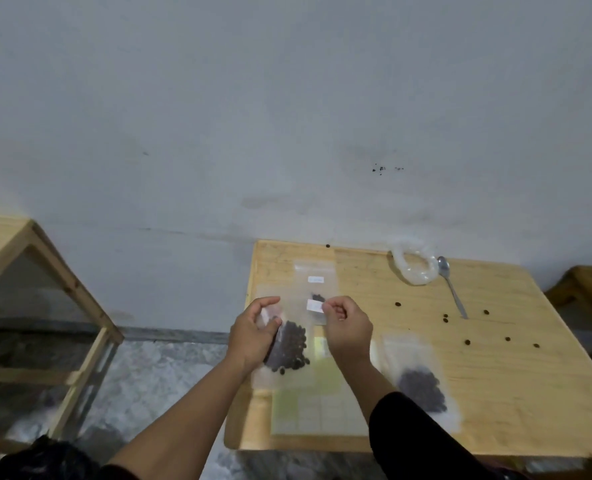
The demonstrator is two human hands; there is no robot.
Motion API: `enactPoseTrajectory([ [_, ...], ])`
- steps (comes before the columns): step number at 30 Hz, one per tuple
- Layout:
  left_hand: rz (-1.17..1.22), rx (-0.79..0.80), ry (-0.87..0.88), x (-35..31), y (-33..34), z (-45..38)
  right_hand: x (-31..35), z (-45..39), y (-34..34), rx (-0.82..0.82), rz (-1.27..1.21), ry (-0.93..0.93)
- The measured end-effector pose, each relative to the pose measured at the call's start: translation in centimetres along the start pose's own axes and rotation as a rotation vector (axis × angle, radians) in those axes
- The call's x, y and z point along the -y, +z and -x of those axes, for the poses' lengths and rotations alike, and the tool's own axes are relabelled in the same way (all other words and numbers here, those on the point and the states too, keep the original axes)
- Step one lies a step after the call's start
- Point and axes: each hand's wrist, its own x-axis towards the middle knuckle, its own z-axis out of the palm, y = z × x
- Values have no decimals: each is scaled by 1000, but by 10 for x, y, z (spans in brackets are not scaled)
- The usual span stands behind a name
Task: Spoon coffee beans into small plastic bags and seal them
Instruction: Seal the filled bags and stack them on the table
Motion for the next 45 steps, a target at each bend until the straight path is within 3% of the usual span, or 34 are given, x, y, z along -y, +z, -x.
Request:
enactPoseTrajectory([
  [4, 58, 16, 84, -29, 1, -5, 38, -8, 0, 78, -17, -49],
  [12, 140, 45, 204, -77, -12, -6, 81, -19, -7, 34, 79, -199],
  [21, 215, -146, 187, -88, -15, -8, 92, -9, -2, -1, 102, -301],
  [24, 256, -180, 142, -90, -16, -8, 91, -4, -1, -24, 33, -284],
  [27, 278, -179, 145, -91, -18, -7, 91, 0, -3, 55, -98, -228],
  [34, 279, -64, 129, -85, -13, -1, 89, 2, -8, 149, -230, -72],
  [45, 191, -143, 142, -79, -11, 4, 85, 8, -9, 49, -238, -63],
])
